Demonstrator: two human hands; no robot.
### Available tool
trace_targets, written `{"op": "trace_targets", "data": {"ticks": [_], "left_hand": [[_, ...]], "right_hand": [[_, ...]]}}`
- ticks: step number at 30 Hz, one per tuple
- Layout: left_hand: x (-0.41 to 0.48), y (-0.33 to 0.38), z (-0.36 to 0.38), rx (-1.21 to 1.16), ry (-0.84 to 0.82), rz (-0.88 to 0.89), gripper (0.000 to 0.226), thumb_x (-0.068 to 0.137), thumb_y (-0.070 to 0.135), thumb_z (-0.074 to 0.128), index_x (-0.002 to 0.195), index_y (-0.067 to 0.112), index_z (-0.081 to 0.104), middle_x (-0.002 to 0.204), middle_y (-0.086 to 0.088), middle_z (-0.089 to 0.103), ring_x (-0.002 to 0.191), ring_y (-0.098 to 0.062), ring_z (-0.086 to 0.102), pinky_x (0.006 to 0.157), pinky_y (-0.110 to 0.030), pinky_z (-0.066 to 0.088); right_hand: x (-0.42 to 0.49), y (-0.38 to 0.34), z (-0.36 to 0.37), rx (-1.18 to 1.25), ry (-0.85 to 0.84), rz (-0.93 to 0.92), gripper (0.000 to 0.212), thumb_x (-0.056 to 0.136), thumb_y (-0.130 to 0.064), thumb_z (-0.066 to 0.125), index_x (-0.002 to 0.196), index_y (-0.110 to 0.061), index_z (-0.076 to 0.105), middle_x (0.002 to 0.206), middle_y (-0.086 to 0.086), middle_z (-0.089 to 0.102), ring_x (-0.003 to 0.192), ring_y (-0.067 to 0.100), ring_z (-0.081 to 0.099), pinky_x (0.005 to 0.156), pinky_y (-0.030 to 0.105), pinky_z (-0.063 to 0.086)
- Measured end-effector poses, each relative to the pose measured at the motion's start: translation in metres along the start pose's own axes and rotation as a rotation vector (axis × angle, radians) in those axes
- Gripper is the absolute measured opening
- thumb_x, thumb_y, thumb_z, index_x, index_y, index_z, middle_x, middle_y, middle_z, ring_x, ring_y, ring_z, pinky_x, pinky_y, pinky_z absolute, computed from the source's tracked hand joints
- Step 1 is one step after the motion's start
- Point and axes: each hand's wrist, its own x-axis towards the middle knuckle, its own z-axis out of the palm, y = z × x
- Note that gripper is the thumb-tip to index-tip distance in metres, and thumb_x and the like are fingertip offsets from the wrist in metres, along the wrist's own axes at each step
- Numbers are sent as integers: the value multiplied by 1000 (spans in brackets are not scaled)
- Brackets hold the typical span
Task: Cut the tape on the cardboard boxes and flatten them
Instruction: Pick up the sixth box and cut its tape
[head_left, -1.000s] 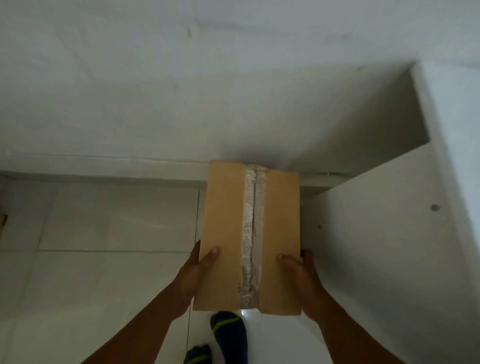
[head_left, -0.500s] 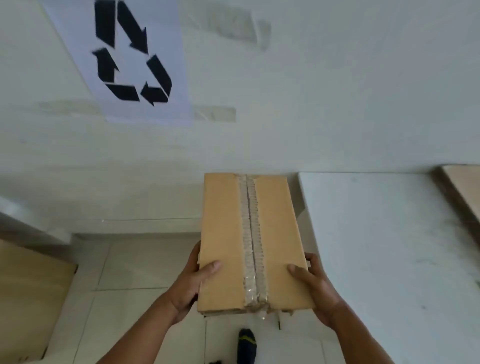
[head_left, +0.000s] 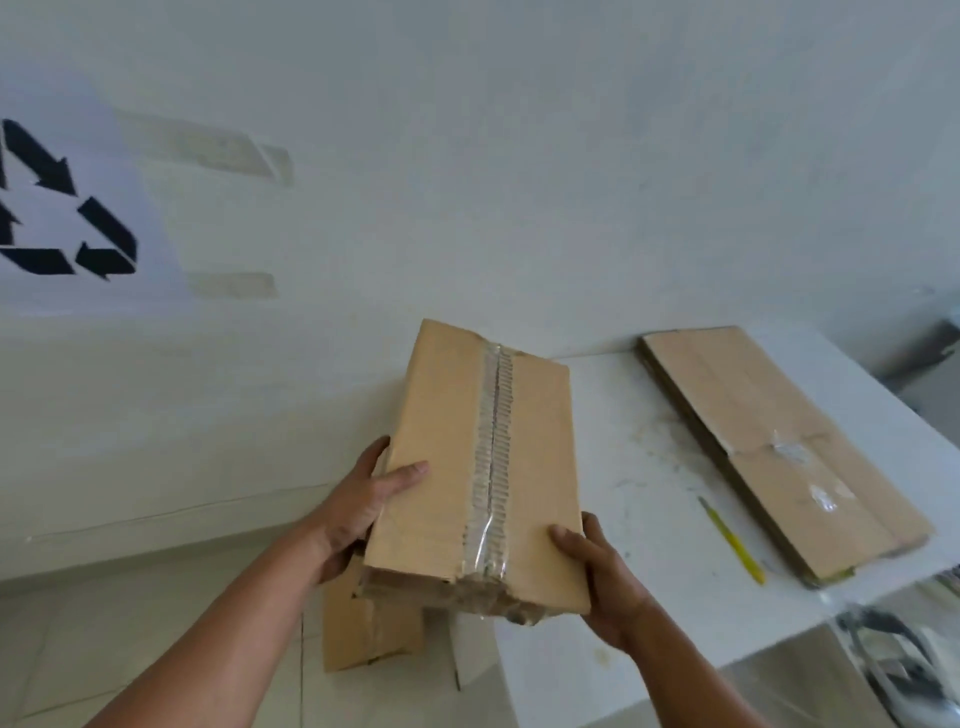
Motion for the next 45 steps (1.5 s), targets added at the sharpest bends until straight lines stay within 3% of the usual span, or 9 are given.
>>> {"op": "trace_targets", "data": {"ticks": [8, 14, 21, 24, 29, 34, 37, 41, 45], "left_hand": [[37, -11, 119, -167, 100, -47, 71, 77, 43, 74, 138, 16, 52, 122, -22, 69, 110, -41, 68, 80, -48, 59], [51, -73, 219, -436, 225, -55, 58, 90, 37, 66, 139, 10, 56, 130, -24, 64, 115, -42, 64, 86, -51, 59], [53, -84, 255, -534, 409, 14, 44, 92, 37, 53, 127, 12, 64, 119, -18, 71, 100, -35, 72, 75, -48, 61], [57, -84, 268, -528, 449, 26, 44, 90, 36, 54, 126, 12, 64, 120, -17, 71, 99, -32, 72, 84, -50, 57], [64, -80, 273, -460, 461, 64, 42, 95, 34, 57, 133, 16, 61, 128, -18, 67, 109, -33, 69, 92, -50, 53], [71, -85, 290, -626, 495, 42, 51, 91, 38, 57, 133, 12, 61, 126, -19, 68, 106, -36, 69, 93, -53, 52], [81, -82, 303, -656, 482, 67, 51, 91, 38, 57, 136, 14, 59, 129, -18, 66, 110, -36, 68, 86, -52, 57], [97, -78, 315, -604, 489, 88, 57, 89, 38, 66, 141, 18, 54, 134, -16, 64, 117, -35, 65, 78, -46, 60], [106, -77, 328, -565, 406, 86, 54, 89, 34, 66, 140, 20, 54, 131, -13, 66, 112, -31, 69, 75, -43, 61]], "right_hand": [[34, -73, -120, -138, -97, -38, 70, 73, -46, 78, 130, -18, 48, 118, 14, 68, 106, 31, 68, 84, 46, 57], [53, -117, -216, -316, -198, 8, 66, 69, -51, 84, 126, -30, 60, 122, 15, 66, 109, 29, 67, 97, 49, 53], [68, -139, -224, -373, -237, -63, 58, 71, -53, 79, 122, -35, 59, 120, 16, 59, 105, 30, 67, 85, 44, 59], [74, -139, -233, -368, -248, -44, 59, 71, -52, 79, 123, -34, 58, 120, 16, 59, 105, 31, 67, 84, 43, 59], [86, -137, -245, -295, -281, 12, 59, 72, -46, 80, 125, -31, 59, 121, 14, 63, 107, 31, 67, 90, 49, 57], [95, -154, -245, -275, -248, -76, 57, 67, -45, 83, 119, -31, 63, 118, 17, 63, 104, 35, 67, 82, 51, 59], [103, -171, -252, -268, -243, -54, 59, 67, -43, 83, 120, -26, 63, 119, 18, 64, 104, 38, 67, 73, 44, 58], [111, -171, -273, -238, -241, -12, 53, 73, -40, 78, 121, -20, 65, 122, 18, 65, 109, 40, 64, 81, 55, 55], [107, -169, -299, -197, -239, -10, 57, 73, -41, 79, 123, -18, 64, 123, 23, 63, 100, 33, 66, 74, 43, 54]]}}
